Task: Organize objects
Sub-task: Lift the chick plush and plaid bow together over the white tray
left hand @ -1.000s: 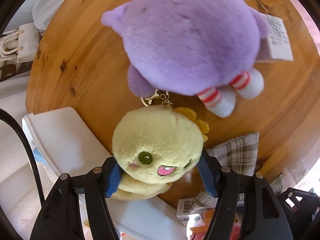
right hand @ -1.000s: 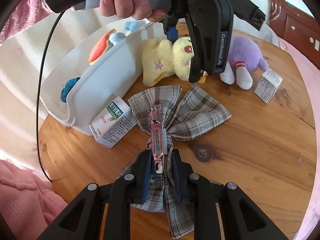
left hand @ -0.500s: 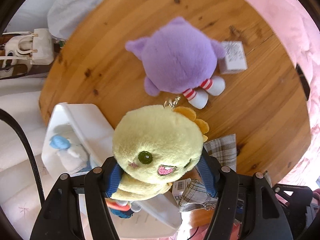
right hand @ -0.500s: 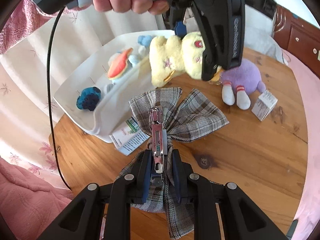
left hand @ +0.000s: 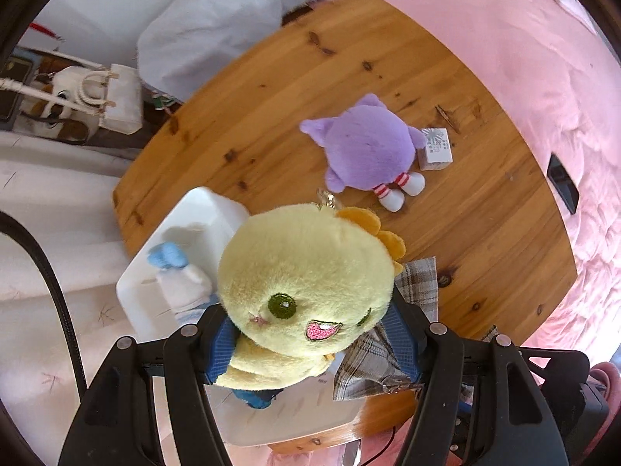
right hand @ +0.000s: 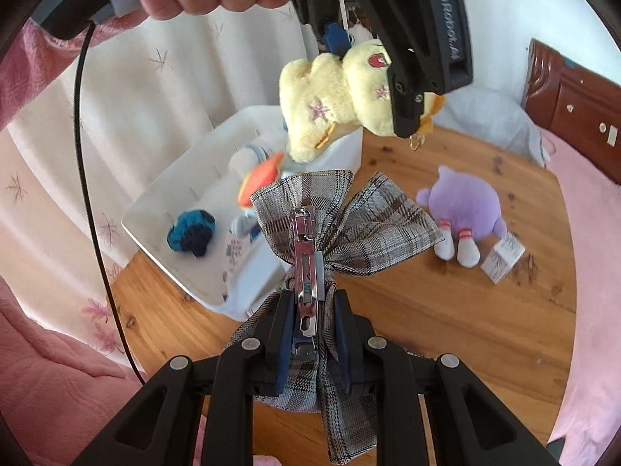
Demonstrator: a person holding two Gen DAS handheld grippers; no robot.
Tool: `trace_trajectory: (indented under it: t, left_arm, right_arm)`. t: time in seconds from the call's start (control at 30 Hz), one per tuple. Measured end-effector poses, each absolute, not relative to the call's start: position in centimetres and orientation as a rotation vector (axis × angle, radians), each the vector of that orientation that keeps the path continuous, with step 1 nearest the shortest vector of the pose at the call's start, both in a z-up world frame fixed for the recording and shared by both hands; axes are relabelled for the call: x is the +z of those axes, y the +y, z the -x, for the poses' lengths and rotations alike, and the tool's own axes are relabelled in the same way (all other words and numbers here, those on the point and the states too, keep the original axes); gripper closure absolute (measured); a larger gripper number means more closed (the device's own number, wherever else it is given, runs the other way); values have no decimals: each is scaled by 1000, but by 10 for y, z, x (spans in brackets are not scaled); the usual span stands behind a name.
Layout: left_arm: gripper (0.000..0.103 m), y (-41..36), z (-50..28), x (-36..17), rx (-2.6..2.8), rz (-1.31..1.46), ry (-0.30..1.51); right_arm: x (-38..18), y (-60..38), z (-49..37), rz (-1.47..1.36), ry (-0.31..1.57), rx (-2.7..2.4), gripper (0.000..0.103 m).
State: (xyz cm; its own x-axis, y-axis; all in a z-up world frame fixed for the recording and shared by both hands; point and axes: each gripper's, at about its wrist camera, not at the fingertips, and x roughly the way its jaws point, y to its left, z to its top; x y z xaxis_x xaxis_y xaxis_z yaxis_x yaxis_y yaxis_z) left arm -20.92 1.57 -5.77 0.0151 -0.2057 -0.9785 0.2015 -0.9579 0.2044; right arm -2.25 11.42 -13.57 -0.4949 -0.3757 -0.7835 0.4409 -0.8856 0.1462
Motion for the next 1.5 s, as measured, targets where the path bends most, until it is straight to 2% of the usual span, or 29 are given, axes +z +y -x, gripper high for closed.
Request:
trace_trajectory:
  t: [0.6,1.0,1.5]
  left_arm:
    - [33,-50,112,-17,-2040,-1848,127]
    - [33,-95,52,-19,-2003,-1819,199]
    - [33,-124,21,-33,-1985,-1846,258]
  right_arm:
    - [-109,46,25,-1132,154,-2435,83]
    - [-106,1,30,-1123,187,-2452,83]
    - [-112,-40,48,-1131,160,-2482,83]
